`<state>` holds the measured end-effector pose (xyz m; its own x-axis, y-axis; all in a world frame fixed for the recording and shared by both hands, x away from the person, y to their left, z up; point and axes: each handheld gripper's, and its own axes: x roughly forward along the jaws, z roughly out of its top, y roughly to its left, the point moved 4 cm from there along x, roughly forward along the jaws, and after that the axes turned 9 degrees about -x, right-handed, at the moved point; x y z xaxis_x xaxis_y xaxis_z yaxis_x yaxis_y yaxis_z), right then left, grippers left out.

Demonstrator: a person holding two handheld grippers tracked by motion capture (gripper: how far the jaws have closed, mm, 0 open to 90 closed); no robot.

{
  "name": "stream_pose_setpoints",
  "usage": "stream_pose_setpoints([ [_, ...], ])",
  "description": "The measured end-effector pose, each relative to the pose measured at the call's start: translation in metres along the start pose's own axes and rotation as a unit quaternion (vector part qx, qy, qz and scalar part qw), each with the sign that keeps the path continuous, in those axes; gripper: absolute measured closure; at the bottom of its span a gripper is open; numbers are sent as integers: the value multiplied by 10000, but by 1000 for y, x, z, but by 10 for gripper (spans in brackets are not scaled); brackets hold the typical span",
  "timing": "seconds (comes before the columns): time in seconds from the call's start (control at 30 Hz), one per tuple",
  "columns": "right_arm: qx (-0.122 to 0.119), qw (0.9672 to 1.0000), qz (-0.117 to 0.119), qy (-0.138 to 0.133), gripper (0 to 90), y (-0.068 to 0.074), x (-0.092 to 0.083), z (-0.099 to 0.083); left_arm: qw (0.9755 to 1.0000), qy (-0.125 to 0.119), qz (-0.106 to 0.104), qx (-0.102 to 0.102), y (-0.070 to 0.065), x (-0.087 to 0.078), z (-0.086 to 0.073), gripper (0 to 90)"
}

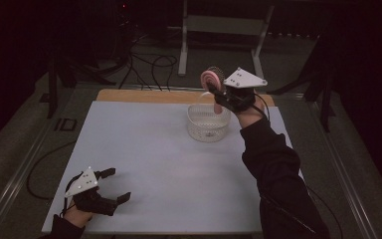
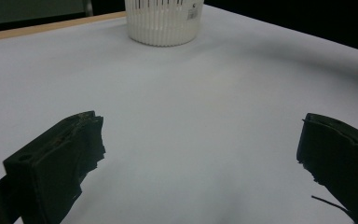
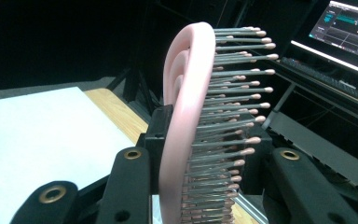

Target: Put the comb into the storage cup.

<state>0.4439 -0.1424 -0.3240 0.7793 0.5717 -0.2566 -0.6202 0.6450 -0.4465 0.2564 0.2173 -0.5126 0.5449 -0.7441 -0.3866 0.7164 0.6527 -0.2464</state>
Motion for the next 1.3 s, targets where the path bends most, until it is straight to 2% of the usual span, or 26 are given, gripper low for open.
stream_pose_setpoints([
  [0.1,-60,10000,-14,76,644,3,7,-6,10000,-9,-14,9,0,0,0,0],
  [0.47,59,9997,85,222,644,14,24,-30,10000,-16,-51,23,0,0,0,0],
  [0.6,-23,9996,67,278,644,18,29,-36,10000,-5,-62,33,0,0,0,0],
  [1.07,-47,9990,146,416,644,32,42,-59,10000,-11,-79,27,0,0,-1,0],
  [1.3,-203,9988,143,419,644,41,46,-70,10000,-15,-89,33,-1,0,-1,0],
])
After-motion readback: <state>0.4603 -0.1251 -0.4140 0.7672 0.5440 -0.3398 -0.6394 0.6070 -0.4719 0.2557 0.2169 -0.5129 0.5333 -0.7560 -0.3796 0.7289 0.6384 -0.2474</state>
